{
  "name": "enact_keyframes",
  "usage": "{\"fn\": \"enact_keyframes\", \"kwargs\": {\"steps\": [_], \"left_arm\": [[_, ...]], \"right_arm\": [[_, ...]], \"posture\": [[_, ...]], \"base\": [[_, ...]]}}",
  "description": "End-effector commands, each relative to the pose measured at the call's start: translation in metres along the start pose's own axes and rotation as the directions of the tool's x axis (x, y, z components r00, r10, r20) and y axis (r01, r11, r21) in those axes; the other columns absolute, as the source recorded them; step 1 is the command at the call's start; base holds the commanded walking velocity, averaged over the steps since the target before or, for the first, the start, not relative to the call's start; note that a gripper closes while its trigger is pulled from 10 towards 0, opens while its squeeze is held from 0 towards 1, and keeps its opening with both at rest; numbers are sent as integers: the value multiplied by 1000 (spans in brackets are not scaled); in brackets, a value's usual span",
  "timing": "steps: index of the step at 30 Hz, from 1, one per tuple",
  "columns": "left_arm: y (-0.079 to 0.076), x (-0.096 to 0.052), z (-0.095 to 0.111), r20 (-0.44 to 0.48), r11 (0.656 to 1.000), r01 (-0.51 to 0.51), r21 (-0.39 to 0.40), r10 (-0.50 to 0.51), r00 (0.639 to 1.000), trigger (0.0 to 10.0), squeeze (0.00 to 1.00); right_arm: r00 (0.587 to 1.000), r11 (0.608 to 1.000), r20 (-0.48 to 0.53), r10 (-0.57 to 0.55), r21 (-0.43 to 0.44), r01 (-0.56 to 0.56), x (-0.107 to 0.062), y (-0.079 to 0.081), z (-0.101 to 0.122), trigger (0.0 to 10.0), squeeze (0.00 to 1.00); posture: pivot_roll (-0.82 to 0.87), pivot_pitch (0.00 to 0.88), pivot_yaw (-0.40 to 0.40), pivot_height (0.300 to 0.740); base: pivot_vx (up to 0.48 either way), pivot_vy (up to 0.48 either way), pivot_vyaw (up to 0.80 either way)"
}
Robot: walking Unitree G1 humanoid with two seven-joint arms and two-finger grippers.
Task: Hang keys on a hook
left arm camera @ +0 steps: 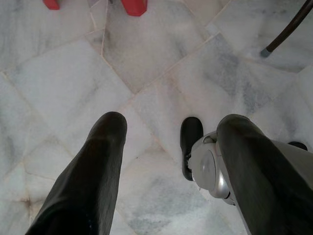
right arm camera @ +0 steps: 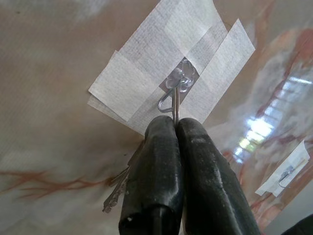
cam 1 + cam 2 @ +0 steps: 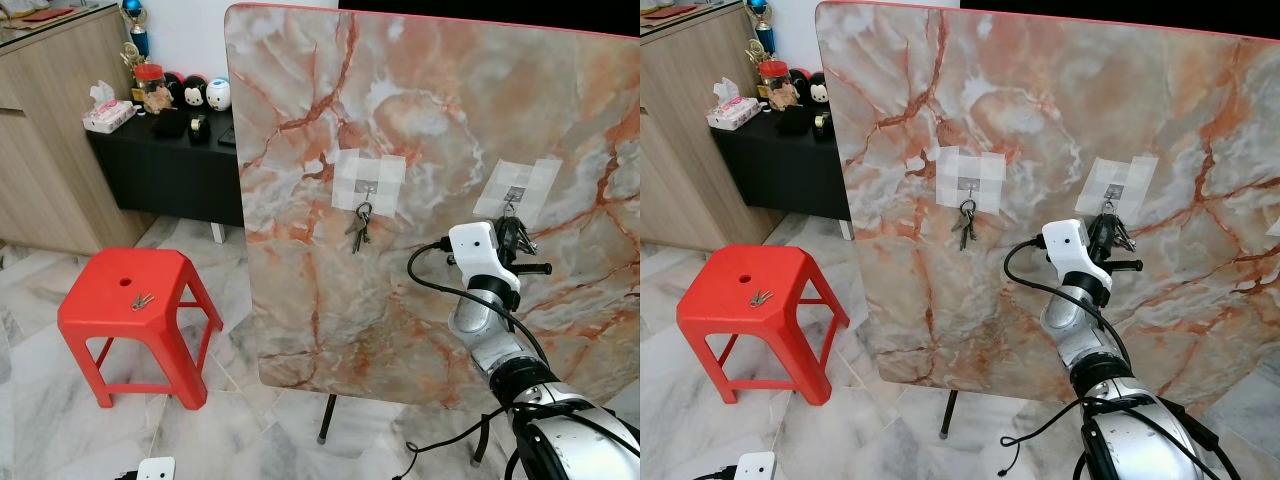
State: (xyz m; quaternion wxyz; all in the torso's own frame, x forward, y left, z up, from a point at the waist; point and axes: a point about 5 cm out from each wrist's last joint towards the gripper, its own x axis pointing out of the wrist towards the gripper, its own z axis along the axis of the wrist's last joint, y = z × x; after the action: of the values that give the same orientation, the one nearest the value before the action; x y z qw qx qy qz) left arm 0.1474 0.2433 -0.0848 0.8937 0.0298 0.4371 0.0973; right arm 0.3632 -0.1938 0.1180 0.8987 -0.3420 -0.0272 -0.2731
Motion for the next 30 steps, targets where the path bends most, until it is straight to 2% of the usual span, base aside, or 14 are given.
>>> {"fn": "enact_keyframes", "kwargs": {"steps": [1, 10, 15, 17, 18, 19, 29, 30], "left_arm": [[-1, 0, -3, -18, 1000, 11, 12, -10, 1000, 10000, 0], [-1, -1, -4, -19, 1000, 11, 10, -11, 1000, 10000, 0], [-1, -1, -3, -19, 1000, 12, 11, -12, 1000, 10000, 0], [-1, -1, -3, -18, 1000, 10, 11, -10, 1000, 10000, 0], [-1, -1, -3, -18, 1000, 10, 11, -10, 1000, 10000, 0], [-1, -1, -3, -18, 1000, 10, 11, -10, 1000, 10000, 0], [-1, 0, -3, -19, 1000, 10, 9, -10, 1000, 10000, 0], [-1, 0, -3, -19, 1000, 10, 8, -10, 1000, 10000, 0]], "right_arm": [[1000, 1000, 5, -4, 3, 4, 6, -4, 3, 10000, 0], [1000, 1000, 0, 17, -3, -17, 7, -4, 2, 10000, 0], [999, 999, -6, 35, 19, -35, 8, -3, 4, 10000, 0], [998, 997, -9, 58, 54, -57, 8, -2, 5, 10000, 0], [998, 996, -9, 63, 59, -63, 7, -1, 5, 10000, 714], [998, 996, -9, 63, 59, -63, 7, -1, 5, 10000, 1000], [997, 996, -21, 75, 41, -74, 3, 1, -1, 10000, 1000], [994, 991, -17, 111, 83, -109, 0, 5, -1, 10000, 1000]], "posture": [[169, 0, -74, 740], [170, 0, -75, 740], [170, 0, -75, 740], [170, 0, -75, 740], [170, 0, -74, 740], [170, 0, -74, 740], [169, 0, -74, 740], [166, 0, -75, 740]], "base": [[0, 0, 0], [0, 0, 0], [0, 0, 0], [0, 0, 0], [0, 0, 0], [0, 0, 0], [0, 0, 0], [0, 0, 0]]}}
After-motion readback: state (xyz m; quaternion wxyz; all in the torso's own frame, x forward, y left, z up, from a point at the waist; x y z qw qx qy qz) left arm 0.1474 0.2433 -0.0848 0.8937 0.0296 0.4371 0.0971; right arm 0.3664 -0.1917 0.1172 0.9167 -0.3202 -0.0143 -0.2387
